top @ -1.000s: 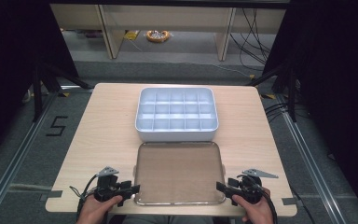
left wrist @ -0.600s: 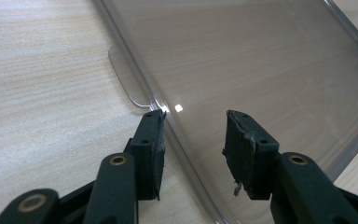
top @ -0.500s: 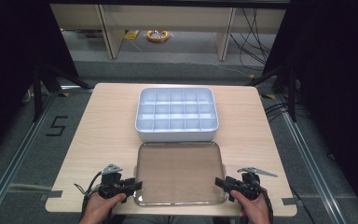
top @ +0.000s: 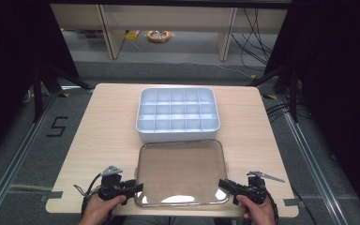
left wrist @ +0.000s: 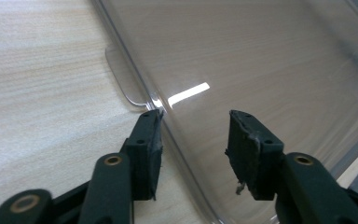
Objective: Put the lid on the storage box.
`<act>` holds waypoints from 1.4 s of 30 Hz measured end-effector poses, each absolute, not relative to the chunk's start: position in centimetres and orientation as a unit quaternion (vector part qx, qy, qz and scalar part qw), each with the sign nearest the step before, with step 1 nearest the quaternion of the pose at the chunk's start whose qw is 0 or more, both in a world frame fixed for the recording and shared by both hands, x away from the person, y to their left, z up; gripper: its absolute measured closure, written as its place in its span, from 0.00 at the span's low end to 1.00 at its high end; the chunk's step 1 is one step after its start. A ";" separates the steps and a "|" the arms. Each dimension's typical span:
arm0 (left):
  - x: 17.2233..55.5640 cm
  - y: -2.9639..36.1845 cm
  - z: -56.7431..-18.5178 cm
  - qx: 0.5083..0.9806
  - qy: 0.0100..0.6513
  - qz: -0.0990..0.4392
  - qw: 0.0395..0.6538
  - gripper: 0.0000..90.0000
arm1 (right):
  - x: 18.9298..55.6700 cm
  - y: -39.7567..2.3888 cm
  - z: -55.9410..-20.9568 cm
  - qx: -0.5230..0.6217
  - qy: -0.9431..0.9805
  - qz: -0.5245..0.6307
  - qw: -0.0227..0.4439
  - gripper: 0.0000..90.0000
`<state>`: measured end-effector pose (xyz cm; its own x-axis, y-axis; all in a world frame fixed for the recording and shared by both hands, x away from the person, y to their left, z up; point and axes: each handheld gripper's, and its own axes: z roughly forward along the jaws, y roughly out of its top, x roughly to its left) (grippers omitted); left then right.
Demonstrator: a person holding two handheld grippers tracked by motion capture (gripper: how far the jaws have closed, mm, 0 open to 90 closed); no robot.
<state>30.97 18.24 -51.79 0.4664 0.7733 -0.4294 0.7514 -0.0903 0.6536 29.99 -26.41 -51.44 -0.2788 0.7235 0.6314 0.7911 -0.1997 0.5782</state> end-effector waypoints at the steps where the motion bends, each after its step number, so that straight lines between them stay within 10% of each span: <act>1: 31.0 18.2 -51.8 0.737 0.516 0.010 0.436 0.57 | 29.9 -26.5 -51.3 -0.593 -0.635 -0.494 0.034 0.70; 19: 31.3 18.2 -51.8 0.716 0.530 -0.024 0.454 0.37 | 27.7 -26.5 -49.0 -0.485 -0.692 -0.535 -0.017 0.74; 25: 31.3 19.0 -51.9 0.710 0.530 -0.053 0.460 0.59 | 28.3 -27.1 -49.6 -0.490 -0.694 -0.526 -0.031 0.74; 42: 30.9 18.5 -49.7 0.735 0.493 0.022 0.465 0.65 | 28.4 -26.7 -49.5 -0.525 -0.683 -0.508 -0.035 0.78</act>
